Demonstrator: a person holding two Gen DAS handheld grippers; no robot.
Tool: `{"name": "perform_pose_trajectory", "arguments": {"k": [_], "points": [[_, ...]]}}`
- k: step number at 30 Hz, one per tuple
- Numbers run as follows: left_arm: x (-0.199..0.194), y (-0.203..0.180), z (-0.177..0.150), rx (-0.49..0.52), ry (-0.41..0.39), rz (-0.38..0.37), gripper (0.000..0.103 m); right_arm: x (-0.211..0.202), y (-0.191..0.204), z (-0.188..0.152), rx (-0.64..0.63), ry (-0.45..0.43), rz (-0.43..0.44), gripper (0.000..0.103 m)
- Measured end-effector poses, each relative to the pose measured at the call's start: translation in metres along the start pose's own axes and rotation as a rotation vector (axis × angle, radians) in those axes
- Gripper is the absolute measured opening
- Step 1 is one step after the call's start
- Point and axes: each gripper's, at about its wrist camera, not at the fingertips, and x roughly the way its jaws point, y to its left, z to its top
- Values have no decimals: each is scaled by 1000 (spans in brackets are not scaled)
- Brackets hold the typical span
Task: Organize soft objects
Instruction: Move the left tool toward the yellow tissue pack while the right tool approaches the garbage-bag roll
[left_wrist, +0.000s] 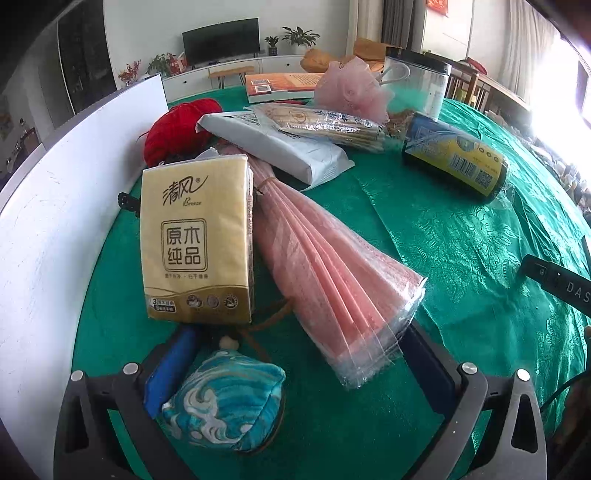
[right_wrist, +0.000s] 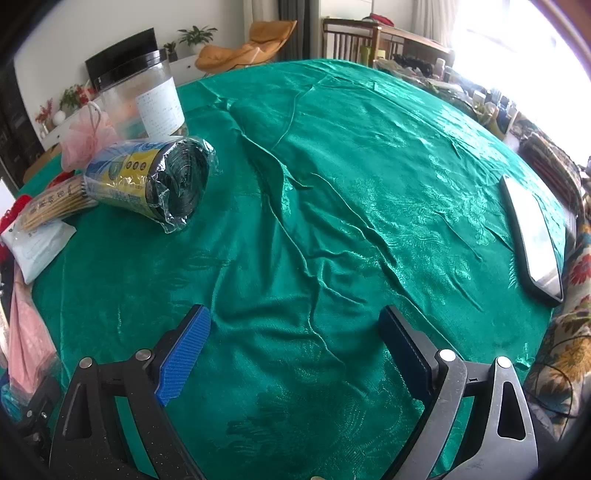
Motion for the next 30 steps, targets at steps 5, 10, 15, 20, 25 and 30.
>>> {"name": "perform_pose_trajectory", "arguments": {"k": [5, 10, 15, 20, 25, 30], "points": [[-2, 0, -2, 2, -8, -2, 103, 0, 0, 0, 0, 0, 0, 95], [-2, -1, -3, 3, -10, -1, 103, 0, 1, 0, 0, 0, 0, 95], [-2, -1, -3, 3, -10, -1, 103, 0, 1, 0, -1, 0, 0, 95], [-2, -1, -3, 3, -10, -1, 103, 0, 0, 0, -1, -1, 0, 95], [-2, -1, -3, 3, -10, -1, 103, 1, 1, 0, -1, -1, 0, 95], [-2, -1, -3, 3, -10, -1, 103, 1, 1, 0, -1, -1, -1, 95]]}}
